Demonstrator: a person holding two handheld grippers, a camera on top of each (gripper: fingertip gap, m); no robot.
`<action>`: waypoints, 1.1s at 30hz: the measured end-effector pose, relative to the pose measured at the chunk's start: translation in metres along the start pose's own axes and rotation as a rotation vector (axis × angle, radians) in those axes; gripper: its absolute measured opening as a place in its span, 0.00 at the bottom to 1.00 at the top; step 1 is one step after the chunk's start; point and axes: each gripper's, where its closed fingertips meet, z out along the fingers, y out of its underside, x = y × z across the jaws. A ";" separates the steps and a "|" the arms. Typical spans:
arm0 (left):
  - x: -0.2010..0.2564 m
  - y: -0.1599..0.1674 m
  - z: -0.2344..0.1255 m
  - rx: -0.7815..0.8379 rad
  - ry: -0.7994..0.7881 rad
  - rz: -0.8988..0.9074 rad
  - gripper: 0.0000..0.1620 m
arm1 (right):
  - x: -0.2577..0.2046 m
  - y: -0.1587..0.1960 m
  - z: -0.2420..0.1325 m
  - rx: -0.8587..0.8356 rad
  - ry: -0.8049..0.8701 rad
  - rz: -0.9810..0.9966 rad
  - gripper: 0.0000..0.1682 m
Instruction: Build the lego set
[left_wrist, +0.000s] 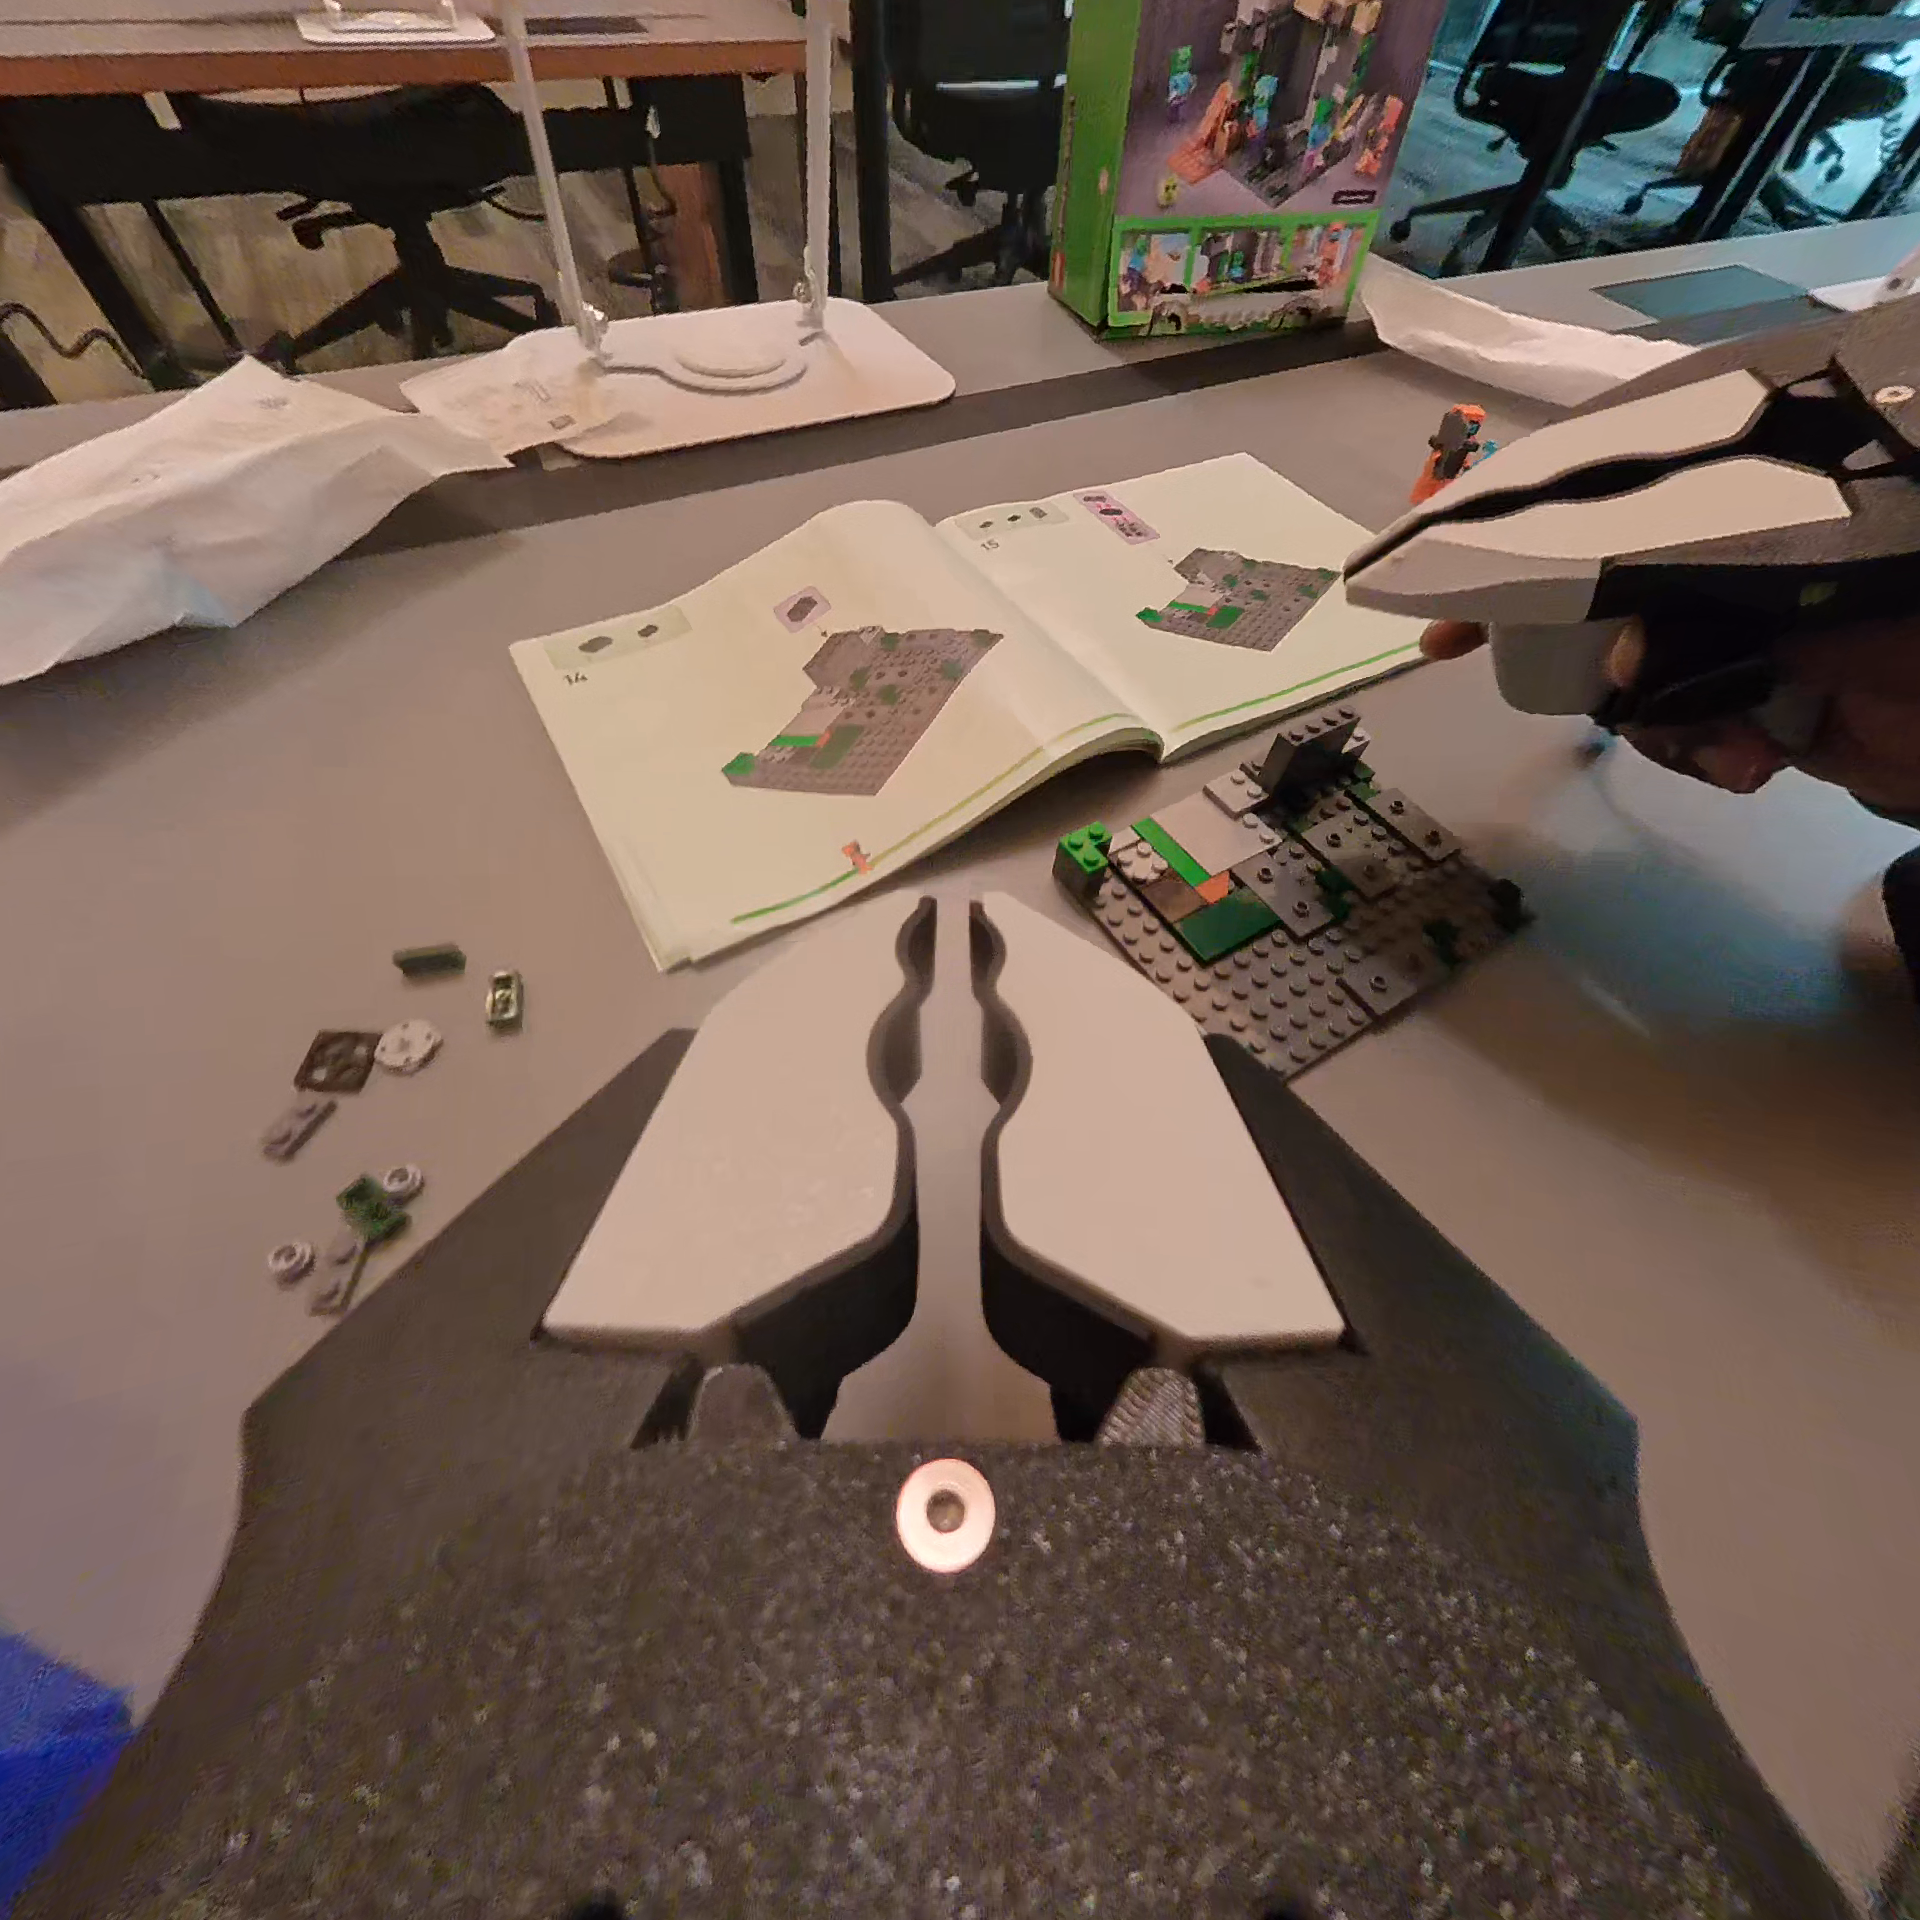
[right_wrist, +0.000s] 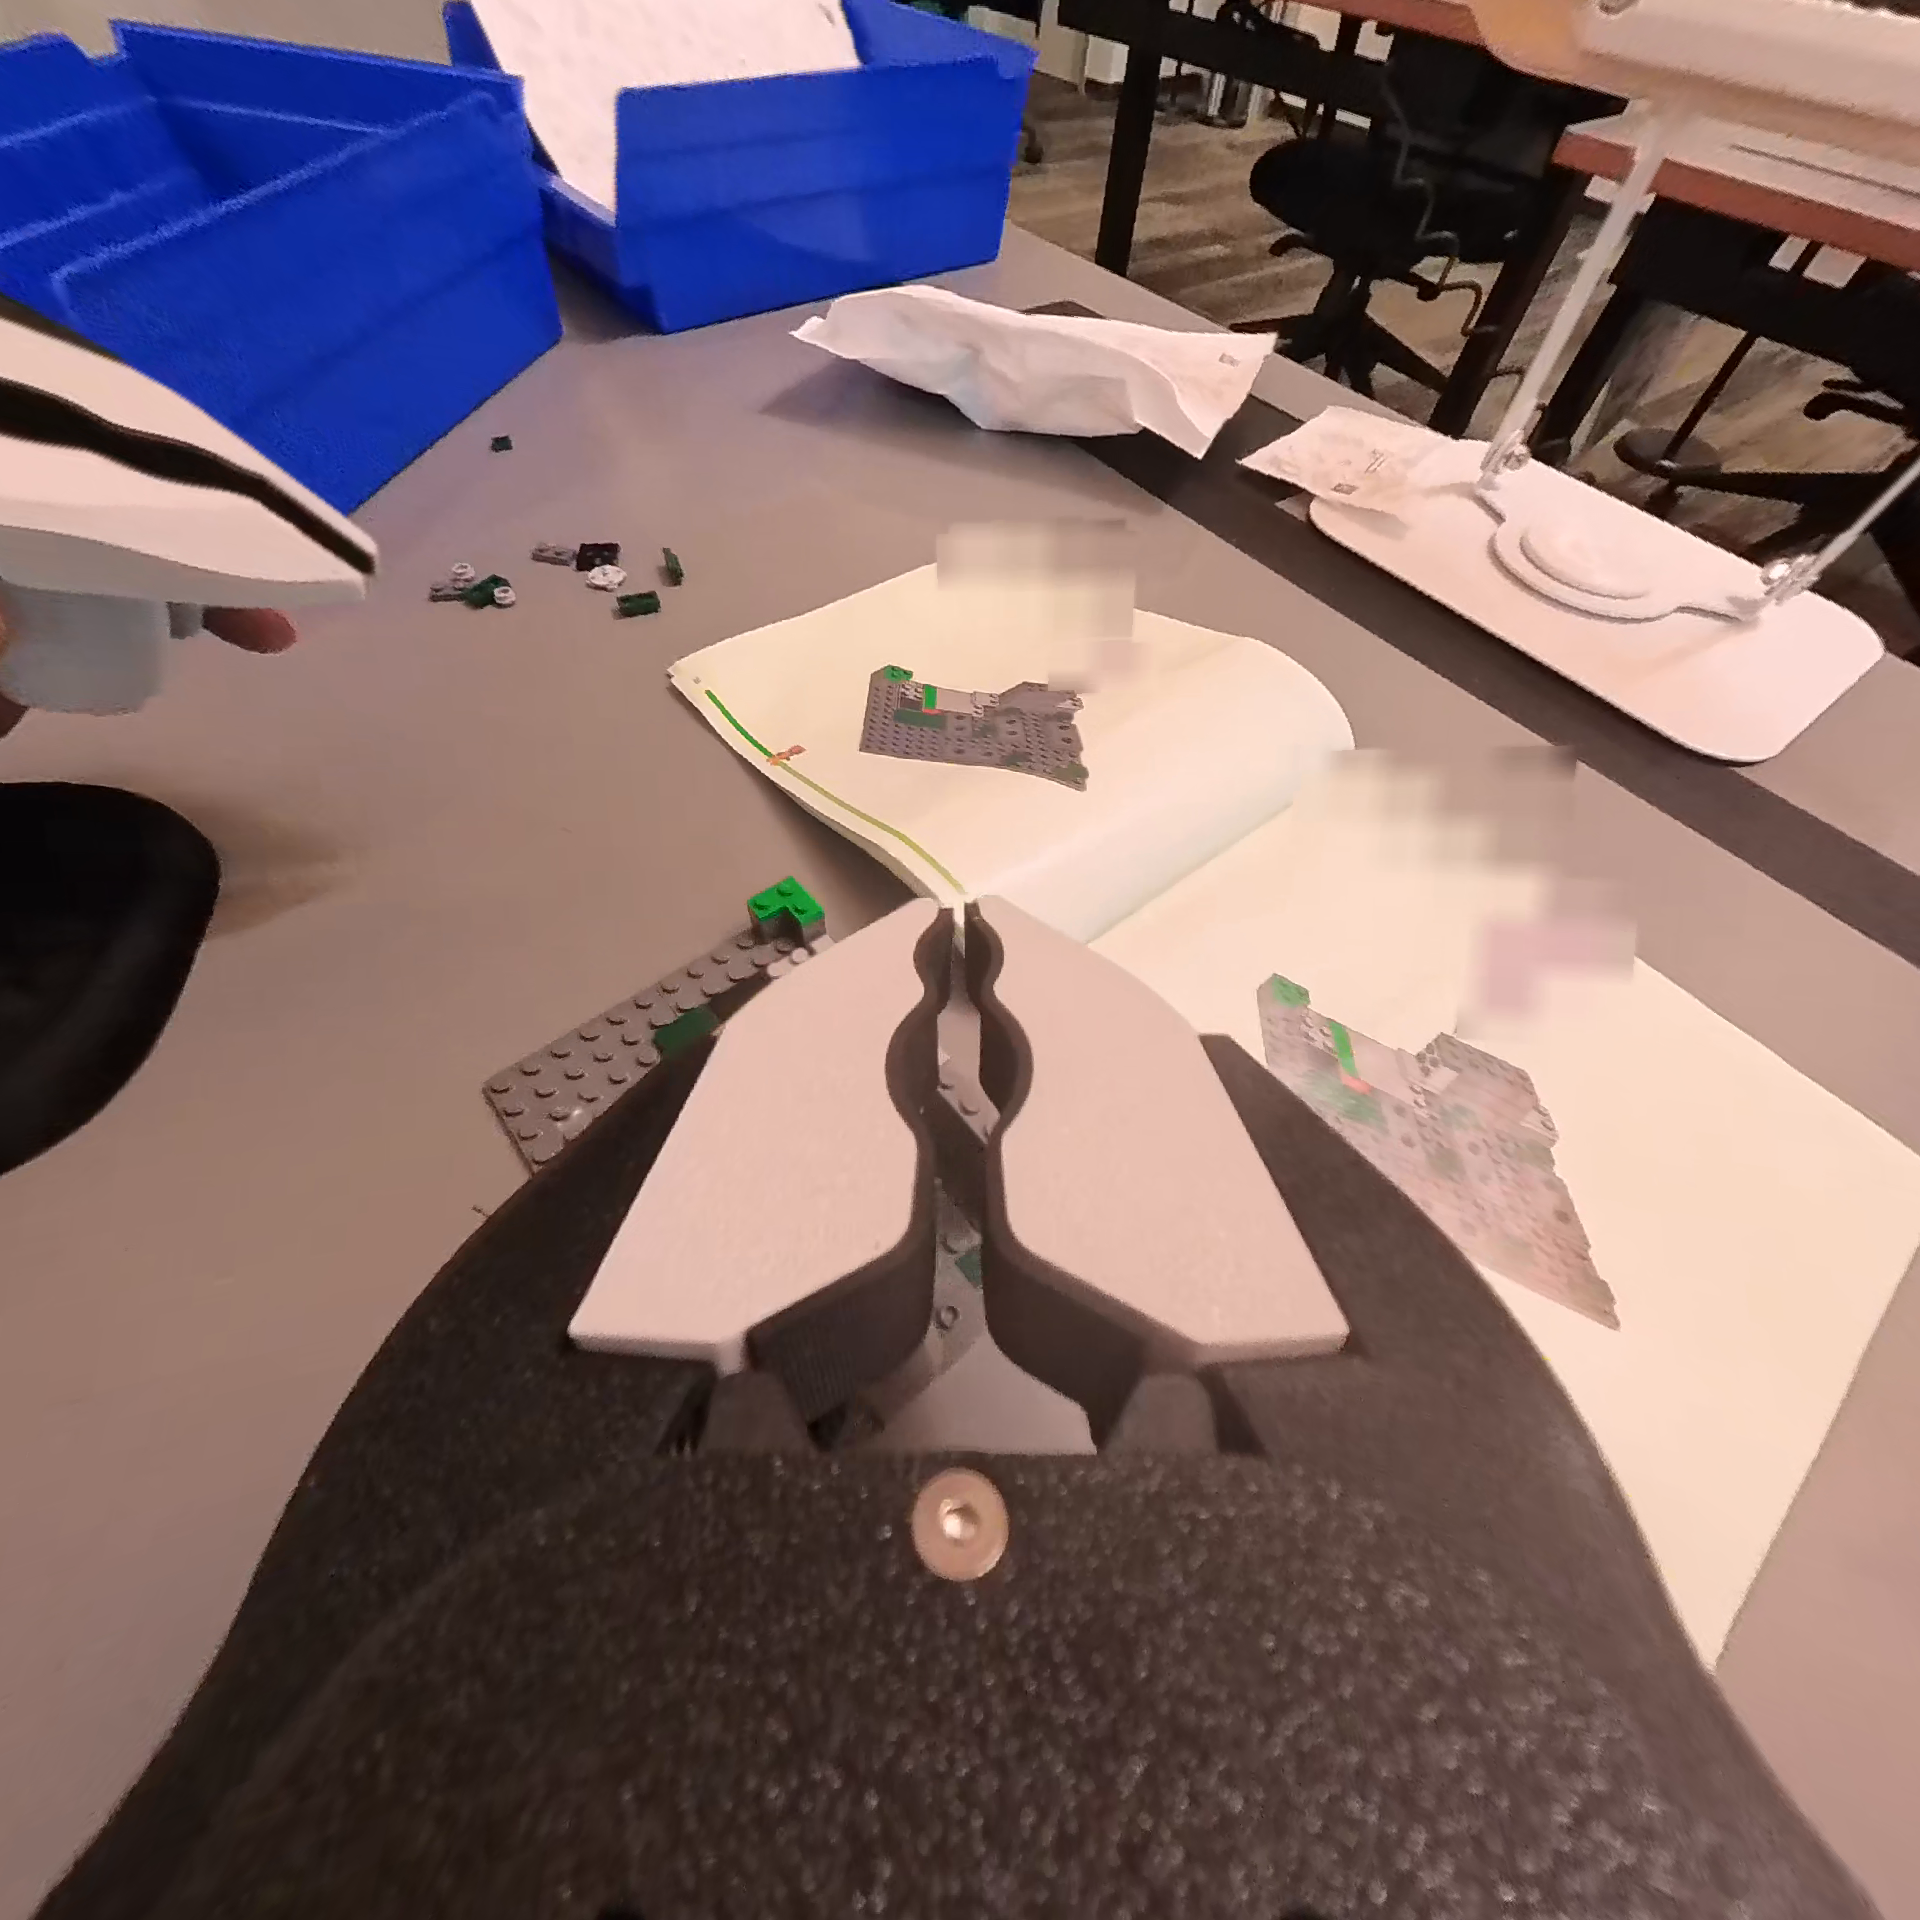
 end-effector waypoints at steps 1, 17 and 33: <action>0.000 0.001 -0.004 0.000 -0.004 0.001 0.05 | -0.001 0.000 -0.001 0.002 0.004 -0.006 0.01; -0.206 0.015 -0.139 -0.250 -0.383 0.102 0.13 | 0.001 0.010 -0.001 0.004 -0.001 -0.002 0.01; -0.259 0.100 -0.066 -0.683 -0.204 0.205 0.16 | 0.007 0.020 -0.001 -0.022 0.017 -0.049 0.01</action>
